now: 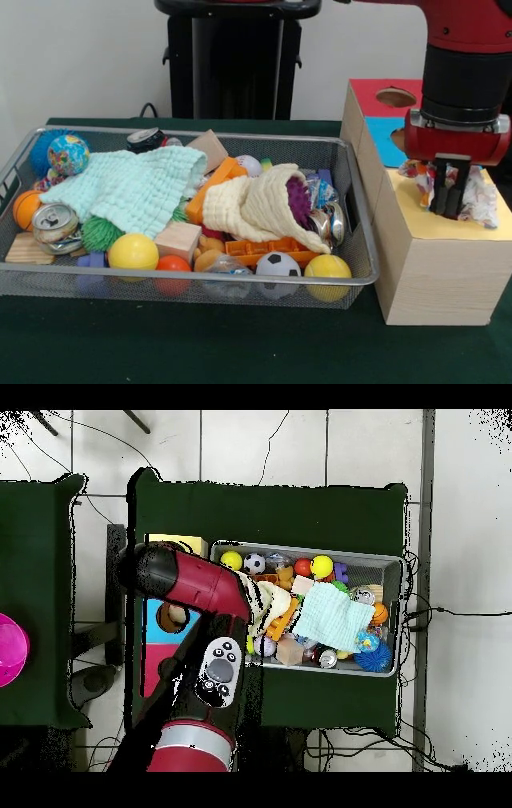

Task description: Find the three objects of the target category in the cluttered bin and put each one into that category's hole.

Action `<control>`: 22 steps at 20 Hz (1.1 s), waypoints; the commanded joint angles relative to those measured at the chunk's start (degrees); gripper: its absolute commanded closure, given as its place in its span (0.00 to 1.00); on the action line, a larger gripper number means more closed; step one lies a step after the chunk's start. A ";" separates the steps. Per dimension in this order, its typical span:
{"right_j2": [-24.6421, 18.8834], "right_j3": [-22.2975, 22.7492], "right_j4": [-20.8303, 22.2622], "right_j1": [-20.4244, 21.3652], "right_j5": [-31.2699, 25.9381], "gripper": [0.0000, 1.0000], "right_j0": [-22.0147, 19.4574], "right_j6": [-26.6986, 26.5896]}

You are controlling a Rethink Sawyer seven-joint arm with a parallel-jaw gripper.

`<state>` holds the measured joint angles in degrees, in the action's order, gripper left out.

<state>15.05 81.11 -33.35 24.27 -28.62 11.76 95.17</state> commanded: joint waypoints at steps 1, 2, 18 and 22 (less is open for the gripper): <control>-14.23 10.45 -4.59 -7.76 0.63 1.00 0.59 14.63; -14.33 10.54 -4.91 -7.77 0.65 1.00 0.53 14.45; -4.53 6.77 -2.35 -9.23 0.19 1.00 6.30 16.90; 7.10 3.10 2.52 -9.03 -4.41 1.00 11.18 15.82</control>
<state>16.98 82.54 -37.63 19.95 -24.60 16.63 95.22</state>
